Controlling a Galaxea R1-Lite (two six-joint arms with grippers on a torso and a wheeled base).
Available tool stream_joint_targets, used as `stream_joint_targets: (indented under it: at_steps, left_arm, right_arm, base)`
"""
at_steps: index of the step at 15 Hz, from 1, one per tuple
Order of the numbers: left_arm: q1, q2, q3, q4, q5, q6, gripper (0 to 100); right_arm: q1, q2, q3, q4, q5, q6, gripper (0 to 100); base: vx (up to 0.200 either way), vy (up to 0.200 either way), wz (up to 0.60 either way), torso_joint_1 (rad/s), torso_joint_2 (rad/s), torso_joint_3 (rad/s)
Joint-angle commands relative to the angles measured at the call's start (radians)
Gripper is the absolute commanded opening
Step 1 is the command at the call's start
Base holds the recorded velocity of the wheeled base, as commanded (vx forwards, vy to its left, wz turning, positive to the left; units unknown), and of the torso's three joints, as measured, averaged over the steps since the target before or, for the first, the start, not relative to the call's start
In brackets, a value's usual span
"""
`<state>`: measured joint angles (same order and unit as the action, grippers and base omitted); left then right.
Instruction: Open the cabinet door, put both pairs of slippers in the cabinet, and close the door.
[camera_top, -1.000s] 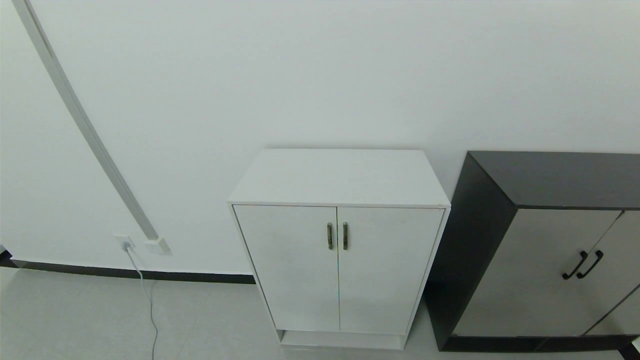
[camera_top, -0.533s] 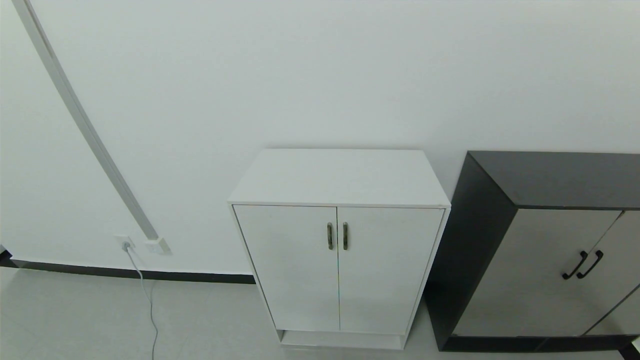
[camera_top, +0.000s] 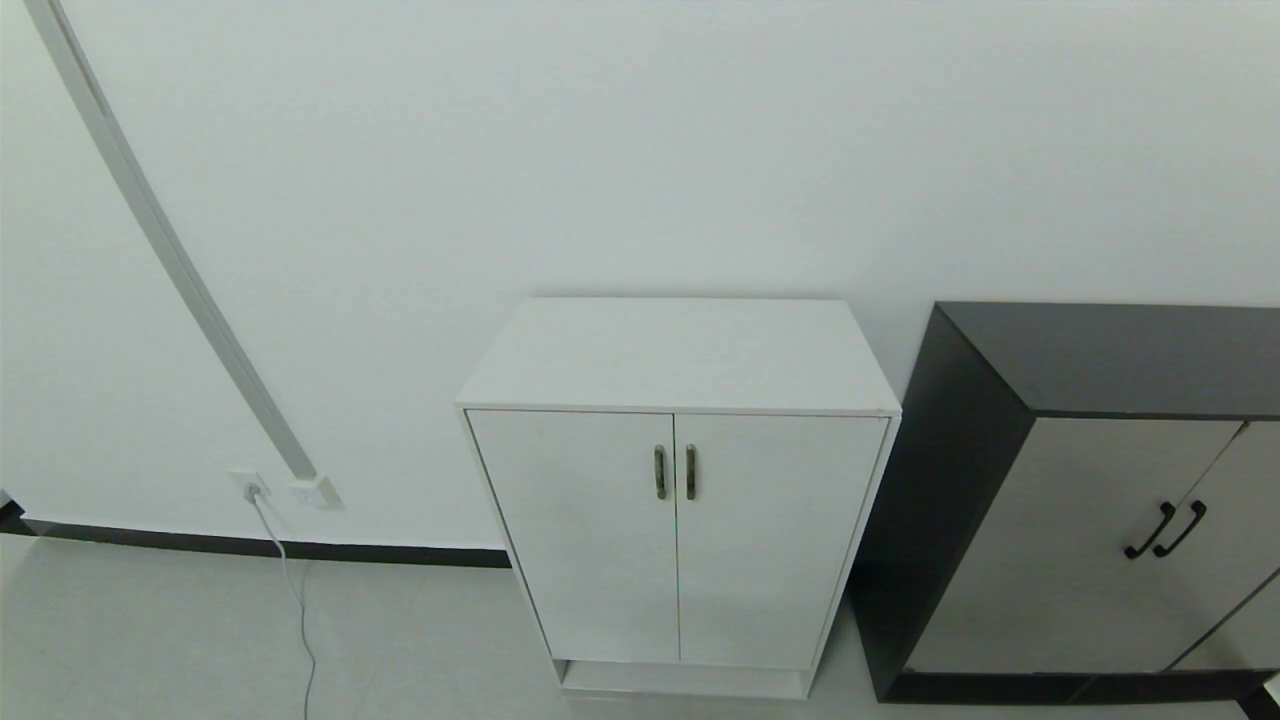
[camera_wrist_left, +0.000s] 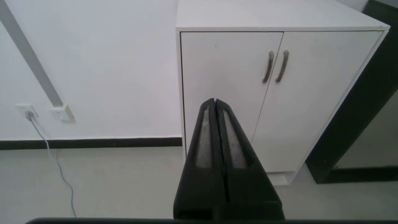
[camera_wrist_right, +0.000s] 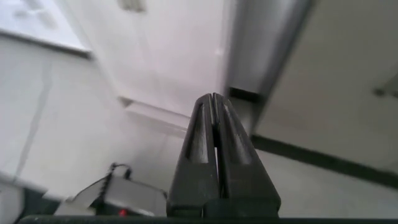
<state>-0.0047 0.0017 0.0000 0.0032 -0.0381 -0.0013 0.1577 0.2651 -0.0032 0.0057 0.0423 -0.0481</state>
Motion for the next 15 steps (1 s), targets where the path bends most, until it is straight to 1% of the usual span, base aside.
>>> stream_joint_targets:
  at_steps: [1, 3, 6, 10, 11, 15]
  left_arm:
    - [0.000, 0.000, 0.000, 0.000, 0.001, 0.000, 0]
    - [0.000, 0.000, 0.000, 0.000, 0.001, 0.000, 0]
    - [0.000, 0.000, 0.000, 0.000, 0.001, 0.000, 0]
    - [0.000, 0.000, 0.000, 0.000, 0.001, 0.000, 0]
    - [0.000, 0.000, 0.000, 0.000, 0.001, 0.003, 0]
    - [0.000, 0.000, 0.000, 0.000, 0.001, 0.003, 0]
  right_arm:
    - [-0.096, -0.087, 0.000, 0.000, 0.001, -0.004, 0]
    - [-0.132, -0.175, 0.000, 0.000, 0.001, -0.004, 0]
    - [-0.156, -0.265, 0.002, -0.001, 0.002, -0.001, 0]
    - [-0.156, -0.264, 0.003, -0.010, -0.027, 0.086, 0]
    - [-0.156, -0.264, 0.003, -0.010, -0.061, 0.091, 0]
    - [-0.156, -0.264, 0.003, -0.010, -0.059, 0.086, 0]
  base:
    - [0.000, 0.000, 0.00, 0.000, 0.00, 0.000]
    - [0.000, 0.000, 0.00, 0.000, 0.00, 0.000]
    - [0.000, 0.000, 0.00, 0.000, 0.00, 0.000]
    - [0.000, 0.000, 0.00, 0.000, 0.00, 0.000]
    - [0.000, 0.000, 0.00, 0.000, 0.00, 0.000]
    - [0.000, 0.000, 0.00, 0.000, 0.00, 0.000]
